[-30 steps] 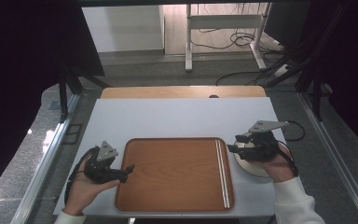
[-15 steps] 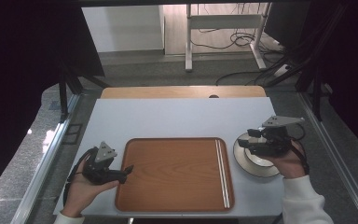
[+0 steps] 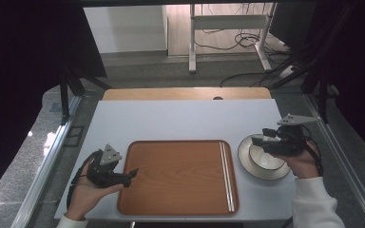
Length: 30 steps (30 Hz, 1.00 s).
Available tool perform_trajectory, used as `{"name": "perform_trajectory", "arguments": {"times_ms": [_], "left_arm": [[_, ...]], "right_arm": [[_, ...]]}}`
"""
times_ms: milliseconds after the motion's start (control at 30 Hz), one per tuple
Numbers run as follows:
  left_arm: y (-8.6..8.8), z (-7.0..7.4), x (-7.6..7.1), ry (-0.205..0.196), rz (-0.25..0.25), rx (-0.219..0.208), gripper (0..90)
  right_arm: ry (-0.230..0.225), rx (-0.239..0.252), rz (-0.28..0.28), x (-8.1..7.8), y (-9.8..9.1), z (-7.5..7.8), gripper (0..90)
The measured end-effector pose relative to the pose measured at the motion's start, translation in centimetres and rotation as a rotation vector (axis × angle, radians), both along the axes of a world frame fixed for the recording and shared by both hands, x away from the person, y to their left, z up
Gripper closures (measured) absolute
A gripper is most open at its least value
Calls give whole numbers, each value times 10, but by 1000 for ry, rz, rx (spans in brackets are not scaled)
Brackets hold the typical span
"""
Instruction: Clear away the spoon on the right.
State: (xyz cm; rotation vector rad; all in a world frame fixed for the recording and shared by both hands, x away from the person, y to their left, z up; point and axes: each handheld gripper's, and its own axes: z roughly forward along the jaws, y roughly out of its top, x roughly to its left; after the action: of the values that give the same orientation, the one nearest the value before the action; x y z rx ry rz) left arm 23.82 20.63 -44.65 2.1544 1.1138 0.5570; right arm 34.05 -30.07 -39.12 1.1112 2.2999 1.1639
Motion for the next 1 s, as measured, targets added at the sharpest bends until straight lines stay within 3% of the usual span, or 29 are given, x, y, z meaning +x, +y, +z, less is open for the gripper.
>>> {"name": "perform_trajectory", "arguments": {"times_ms": [367, 800, 1000], "left_arm": [[0, -1, -1, 5, -1, 6, 154], [1, -3, 0, 10, 1, 9, 154], [0, -2, 0, 8, 2, 10, 154]], "right_arm": [[21, -1, -71, 19, -18, -8, 411], [120, 12, -152, 48, -42, -35, 405], [148, 36, -155, 57, -43, -41, 421]]}}
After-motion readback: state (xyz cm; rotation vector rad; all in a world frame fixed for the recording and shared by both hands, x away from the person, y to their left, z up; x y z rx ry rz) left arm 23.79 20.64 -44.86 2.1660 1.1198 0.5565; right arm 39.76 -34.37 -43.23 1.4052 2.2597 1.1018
